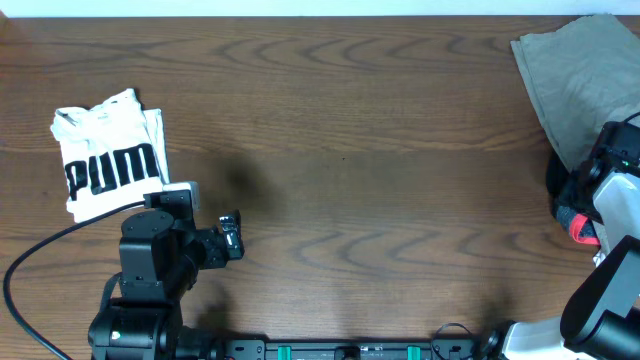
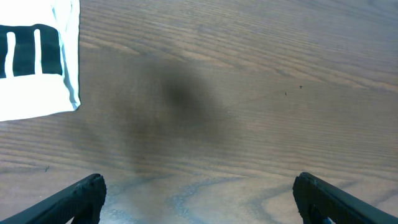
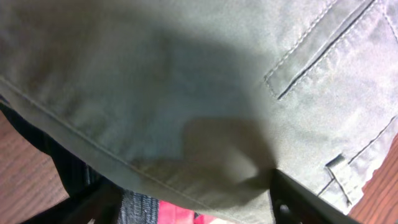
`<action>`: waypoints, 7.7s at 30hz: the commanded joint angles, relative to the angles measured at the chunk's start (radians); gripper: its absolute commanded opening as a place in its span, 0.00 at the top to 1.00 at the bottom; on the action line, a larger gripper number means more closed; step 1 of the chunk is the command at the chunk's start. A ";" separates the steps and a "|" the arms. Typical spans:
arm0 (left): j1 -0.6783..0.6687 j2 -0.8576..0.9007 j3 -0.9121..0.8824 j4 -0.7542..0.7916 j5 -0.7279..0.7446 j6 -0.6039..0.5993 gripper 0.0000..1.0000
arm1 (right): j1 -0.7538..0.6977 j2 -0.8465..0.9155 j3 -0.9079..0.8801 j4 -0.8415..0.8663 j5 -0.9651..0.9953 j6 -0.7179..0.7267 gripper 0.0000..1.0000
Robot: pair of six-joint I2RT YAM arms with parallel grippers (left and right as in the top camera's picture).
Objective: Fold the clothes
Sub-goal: 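Reach the right gripper to the khaki shorts pile and grasp them, then drag the khaki shorts with the right gripper toward table center, then reach the left gripper to the shorts' left edge and grasp it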
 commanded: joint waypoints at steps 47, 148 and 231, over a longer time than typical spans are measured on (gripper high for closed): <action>0.004 -0.002 0.023 0.000 0.011 -0.004 0.02 | 0.858 -0.240 0.175 -0.123 -0.337 0.065 0.99; -0.278 1.109 0.023 1.064 0.222 -0.180 0.02 | 0.572 -0.333 0.173 -0.306 -0.261 0.030 0.07; -0.298 1.170 0.023 1.060 0.173 -0.185 0.24 | 0.572 -0.333 0.173 -0.313 -0.261 0.031 0.06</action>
